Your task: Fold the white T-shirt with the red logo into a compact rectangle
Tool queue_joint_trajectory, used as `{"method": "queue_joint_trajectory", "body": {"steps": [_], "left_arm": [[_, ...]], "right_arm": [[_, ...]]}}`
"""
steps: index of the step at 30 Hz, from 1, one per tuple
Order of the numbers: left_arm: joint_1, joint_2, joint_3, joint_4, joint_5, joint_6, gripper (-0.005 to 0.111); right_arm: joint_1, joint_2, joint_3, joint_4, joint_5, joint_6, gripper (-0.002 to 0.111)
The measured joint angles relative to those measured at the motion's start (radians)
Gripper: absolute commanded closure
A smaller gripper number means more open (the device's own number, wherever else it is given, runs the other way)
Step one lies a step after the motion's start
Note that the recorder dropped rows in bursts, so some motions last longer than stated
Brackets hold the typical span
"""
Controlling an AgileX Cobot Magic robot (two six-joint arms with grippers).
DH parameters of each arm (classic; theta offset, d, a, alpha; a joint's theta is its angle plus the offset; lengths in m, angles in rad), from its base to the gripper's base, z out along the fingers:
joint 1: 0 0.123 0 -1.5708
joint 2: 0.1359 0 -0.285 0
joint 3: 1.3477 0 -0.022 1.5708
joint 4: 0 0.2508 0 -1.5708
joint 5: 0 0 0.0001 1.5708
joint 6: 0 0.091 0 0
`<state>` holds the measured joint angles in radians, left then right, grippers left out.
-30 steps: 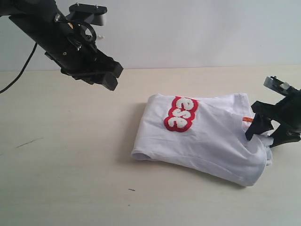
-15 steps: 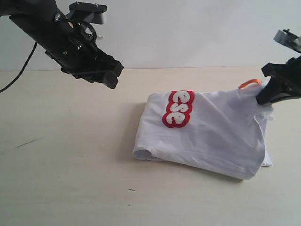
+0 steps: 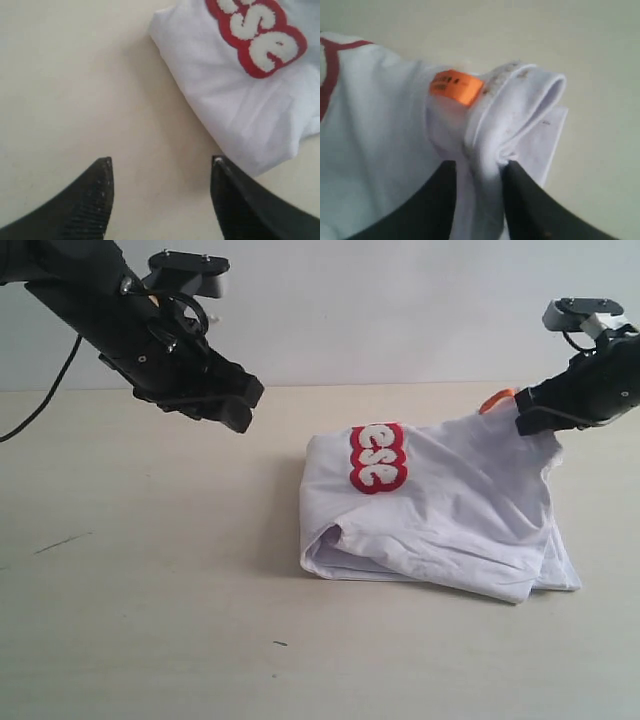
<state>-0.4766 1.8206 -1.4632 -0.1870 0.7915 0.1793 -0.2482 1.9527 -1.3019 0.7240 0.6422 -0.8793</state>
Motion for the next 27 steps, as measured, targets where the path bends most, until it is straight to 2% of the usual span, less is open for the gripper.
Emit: {"method": "queue_joint_trajectory", "body": {"steps": [10, 12, 14, 17, 20, 24, 27], "left_arm": [[0.000, 0.042, 0.000, 0.010, -0.006, 0.028, 0.051], [0.000, 0.044, 0.000, 0.010, -0.006, 0.045, 0.054], [0.000, 0.044, 0.000, 0.010, -0.006, 0.066, 0.062], [0.000, 0.044, 0.000, 0.000, -0.006, 0.095, 0.081], [0.000, 0.044, 0.000, -0.004, -0.006, 0.121, 0.105], [0.000, 0.044, 0.001, -0.024, -0.006, 0.152, 0.107], [0.000, 0.044, 0.022, -0.136, -0.008, 0.271, 0.107]], "right_arm": [[0.002, -0.024, -0.038, -0.072, 0.018, 0.047, 0.063], [0.002, -0.056, -0.060, -0.102, 0.018, 0.091, 0.068], [0.002, -0.090, -0.075, -0.119, 0.021, 0.141, 0.080], [0.004, -0.124, -0.089, -0.091, 0.064, 0.168, 0.108], [0.043, -0.121, -0.089, -0.066, 0.129, 0.157, 0.108], [0.131, -0.069, -0.089, -0.060, 0.195, 0.151, 0.108], [0.201, -0.002, -0.089, -0.067, 0.201, 0.151, 0.108]]}}
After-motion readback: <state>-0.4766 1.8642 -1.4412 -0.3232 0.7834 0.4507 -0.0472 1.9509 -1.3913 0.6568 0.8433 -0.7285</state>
